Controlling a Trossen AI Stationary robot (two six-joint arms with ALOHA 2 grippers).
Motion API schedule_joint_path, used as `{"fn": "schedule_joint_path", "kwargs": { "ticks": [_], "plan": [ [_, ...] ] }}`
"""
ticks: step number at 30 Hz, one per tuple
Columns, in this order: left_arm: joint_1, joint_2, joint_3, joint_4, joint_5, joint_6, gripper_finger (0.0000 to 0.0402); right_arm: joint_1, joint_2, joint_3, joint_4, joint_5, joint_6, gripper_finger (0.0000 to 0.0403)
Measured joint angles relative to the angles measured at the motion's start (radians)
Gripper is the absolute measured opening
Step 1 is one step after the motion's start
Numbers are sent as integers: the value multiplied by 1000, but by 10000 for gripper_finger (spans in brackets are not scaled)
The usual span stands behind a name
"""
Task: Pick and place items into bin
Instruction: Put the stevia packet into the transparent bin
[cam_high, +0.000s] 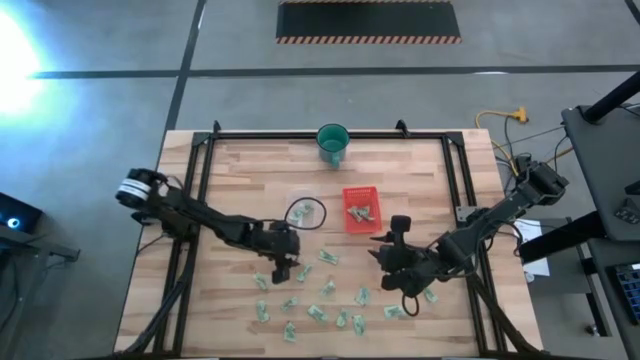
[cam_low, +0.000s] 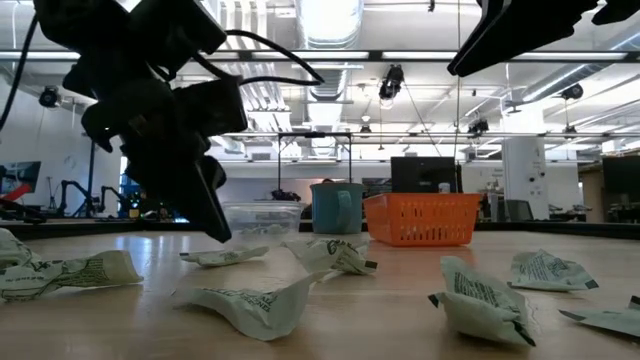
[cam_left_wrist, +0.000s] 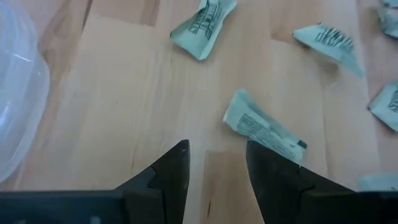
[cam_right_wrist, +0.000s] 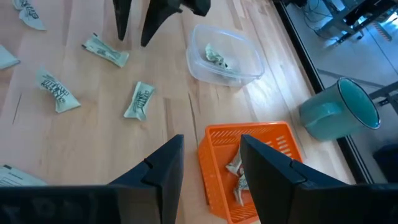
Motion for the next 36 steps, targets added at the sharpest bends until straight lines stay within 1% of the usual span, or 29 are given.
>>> {"fn": "schedule_joint_path", "kwargs": {
  "ticks": [9, 12, 22, 28, 32, 36],
  "plan": [
    [0, 11, 18, 15, 1, -2, 141, 0, 0, 0, 0, 0, 0, 148],
    [0, 19, 19, 40, 8, -28, 141, 0, 1, 0, 0, 0, 1, 148],
    [-8, 80, 58, 39, 94, -26, 141, 0, 1, 0, 1, 0, 1, 148],
    [-8, 125, 89, 37, 113, -24, 141, 0, 1, 0, 1, 0, 1, 148],
    [-8, 140, 108, 26, 130, -12, 141, 0, 1, 0, 1, -1, 1, 148],
    [-22, 141, 123, -14, 129, 69, 142, 0, 1, 0, 0, -3, 1, 148]
  ]
}}
